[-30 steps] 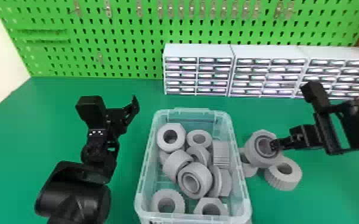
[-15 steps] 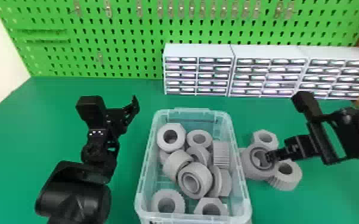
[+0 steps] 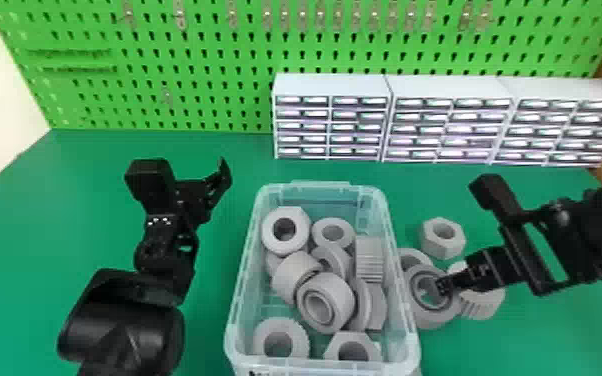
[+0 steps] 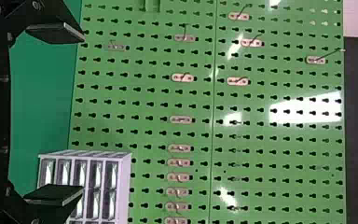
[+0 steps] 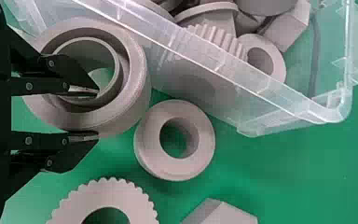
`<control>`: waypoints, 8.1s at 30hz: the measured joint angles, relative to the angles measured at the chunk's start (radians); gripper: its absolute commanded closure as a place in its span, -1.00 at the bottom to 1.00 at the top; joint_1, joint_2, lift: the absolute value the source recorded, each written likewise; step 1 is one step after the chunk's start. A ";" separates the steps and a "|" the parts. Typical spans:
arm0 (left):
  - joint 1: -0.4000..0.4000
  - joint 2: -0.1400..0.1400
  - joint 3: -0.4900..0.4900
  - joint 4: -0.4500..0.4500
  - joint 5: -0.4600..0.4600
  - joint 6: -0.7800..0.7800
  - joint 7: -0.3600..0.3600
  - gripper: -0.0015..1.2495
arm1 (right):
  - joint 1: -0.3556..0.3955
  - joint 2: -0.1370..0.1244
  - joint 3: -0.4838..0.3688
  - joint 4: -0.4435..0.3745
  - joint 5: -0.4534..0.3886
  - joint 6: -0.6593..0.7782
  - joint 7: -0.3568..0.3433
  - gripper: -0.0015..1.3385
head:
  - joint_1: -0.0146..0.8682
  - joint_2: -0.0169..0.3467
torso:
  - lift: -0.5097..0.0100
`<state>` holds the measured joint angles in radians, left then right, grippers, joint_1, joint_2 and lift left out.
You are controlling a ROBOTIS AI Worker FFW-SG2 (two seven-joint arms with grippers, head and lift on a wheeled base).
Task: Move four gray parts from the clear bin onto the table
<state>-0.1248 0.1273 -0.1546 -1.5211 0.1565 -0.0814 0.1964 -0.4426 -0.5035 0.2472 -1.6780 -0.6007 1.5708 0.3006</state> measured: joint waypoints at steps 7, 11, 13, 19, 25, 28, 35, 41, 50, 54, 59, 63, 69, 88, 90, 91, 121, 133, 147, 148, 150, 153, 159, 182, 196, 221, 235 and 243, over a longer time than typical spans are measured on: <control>0.001 0.000 0.004 0.000 0.000 -0.001 0.000 -0.77 | 0.004 0.000 0.018 0.006 0.005 0.000 0.000 0.46 | 0.60 -0.51 | 0.76; 0.004 0.000 0.006 -0.001 0.000 -0.002 0.000 -0.77 | 0.005 0.000 0.035 0.015 0.008 0.000 0.000 0.46 | 0.60 -0.51 | 0.76; 0.004 0.000 0.007 -0.001 0.000 -0.003 0.000 -0.77 | 0.005 -0.002 0.043 0.021 0.011 0.000 0.000 0.46 | 0.60 -0.51 | 0.76; 0.002 0.000 0.004 -0.001 0.000 -0.004 0.000 -0.77 | 0.016 -0.007 0.041 0.031 0.023 0.000 0.000 0.46 | 0.60 -0.51 | 0.76; 0.000 -0.002 0.000 0.000 0.000 -0.005 0.002 -0.77 | 0.025 -0.014 0.034 0.040 0.036 0.000 0.000 0.46 | 0.60 -0.51 | 0.76; -0.002 -0.003 0.000 0.000 -0.001 -0.005 0.002 -0.77 | 0.029 -0.014 0.029 0.046 0.043 0.000 0.000 0.46 | 0.60 -0.51 | 0.76; -0.003 -0.008 0.000 0.002 -0.003 -0.005 0.003 -0.77 | 0.034 -0.014 0.028 0.060 0.061 0.000 0.000 0.46 | 0.60 -0.51 | 0.76; -0.005 -0.011 -0.001 0.004 -0.003 -0.005 0.003 -0.77 | 0.036 -0.014 0.031 0.073 0.082 0.000 0.000 0.46 | 0.60 -0.51 | 0.76; -0.005 -0.012 -0.003 0.005 -0.003 -0.005 0.003 -0.77 | 0.043 -0.015 0.040 0.092 0.097 0.000 0.000 0.46 | 0.60 -0.51 | 0.76; -0.005 -0.012 -0.003 0.006 -0.003 -0.005 0.003 -0.77 | 0.044 -0.016 0.041 0.096 0.099 0.000 0.000 0.30 | 0.60 -0.51 | 0.76; -0.004 -0.012 -0.003 0.006 -0.002 -0.005 0.003 -0.77 | 0.045 -0.016 0.039 0.098 0.100 0.000 0.000 0.02 | 0.60 -0.51 | 0.76; -0.004 -0.012 -0.004 0.006 -0.002 -0.005 0.003 -0.77 | 0.044 -0.016 0.037 0.098 0.101 0.000 0.000 -0.23 | 0.60 -0.51 | 0.76; -0.001 -0.013 -0.006 0.006 -0.002 -0.005 0.003 -0.77 | 0.045 -0.016 0.033 0.098 0.094 0.000 0.000 -0.27 | 0.60 -0.51 | 0.76; 0.006 -0.017 -0.004 0.007 0.000 -0.005 0.003 -0.77 | 0.040 0.018 -0.135 -0.011 0.076 0.000 0.000 -0.28 | 0.60 -0.51 | 0.76; 0.006 -0.019 -0.004 0.007 0.000 -0.005 0.003 -0.77 | 0.044 0.034 -0.171 -0.025 0.072 0.000 0.000 -0.28 | 0.60 -0.51 | 0.76; 0.006 -0.020 -0.004 0.008 0.000 -0.005 0.003 -0.77 | 0.045 0.045 -0.193 -0.032 0.068 0.000 0.001 -0.28 | 0.60 -0.51 | 0.76; -0.004 -0.067 -0.007 0.019 -0.031 -0.031 0.000 -0.77 | 0.068 0.205 -0.469 -0.238 0.160 -0.257 0.002 -0.27 | 0.60 -0.51 | 0.76; -0.006 -0.072 -0.016 0.006 -0.027 -0.037 -0.027 -0.77 | 0.098 0.234 -0.437 -0.268 0.255 -0.429 -0.029 -0.27 | 0.60 -0.51 | 0.76; -0.006 -0.074 -0.012 -0.031 -0.018 0.004 -0.026 -0.77 | 0.195 0.276 -0.444 -0.240 0.257 -0.751 -0.128 -0.27 | 0.60 -0.51 | 0.76; -0.005 -0.074 -0.012 -0.033 -0.017 0.007 -0.027 -0.77 | 0.201 0.279 -0.443 -0.236 0.260 -0.773 -0.128 -0.27 | 0.60 -0.51 | 0.76; -0.005 -0.074 -0.010 -0.038 -0.015 0.014 -0.027 -0.77 | 0.216 0.287 -0.437 -0.226 0.272 -0.826 -0.127 -0.27 | 0.60 -0.51 | 0.76; -0.004 -0.074 -0.008 -0.046 -0.014 0.023 -0.029 -0.77 | 0.237 0.301 -0.424 -0.215 0.310 -0.901 -0.127 -0.27 | 0.60 -0.51 | 0.76; -0.002 -0.075 0.000 -0.053 -0.011 0.041 -0.035 -0.77 | 0.257 0.310 -0.380 -0.199 0.409 -0.985 -0.127 -0.25 | 0.60 -0.51 | 0.76; 0.007 -0.077 0.016 -0.054 -0.026 0.054 -0.064 -0.77 | 0.338 0.354 -0.318 -0.150 0.540 -1.243 -0.127 -0.25 | 0.60 -0.51 | 0.76; 0.001 -0.077 0.020 -0.059 -0.021 0.052 -0.069 -0.77 | 0.344 0.365 -0.295 -0.120 0.535 -1.335 -0.127 -0.25 | 0.60 -0.51 | 0.76; 0.006 -0.078 0.017 -0.061 -0.018 0.052 -0.070 -0.77 | 0.359 0.368 -0.305 -0.120 0.535 -1.353 -0.127 -0.23 | 0.60 -0.51 | 0.76; 0.009 -0.078 0.021 -0.086 -0.036 0.056 -0.078 -0.77 | 0.368 0.367 -0.319 -0.120 0.532 -1.353 -0.127 -0.23 | 0.60 -0.51 | 0.76; 0.011 -0.078 0.037 -0.113 -0.061 0.088 -0.103 -0.77 | 0.373 0.366 -0.323 -0.120 0.532 -1.353 -0.127 -0.23 | 0.60 -0.51 | 0.76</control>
<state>-0.1138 0.0491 -0.1178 -1.6345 0.0957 0.0069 0.0935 -0.0696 -0.1371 -0.0754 -1.7979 -0.0690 0.2178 0.1733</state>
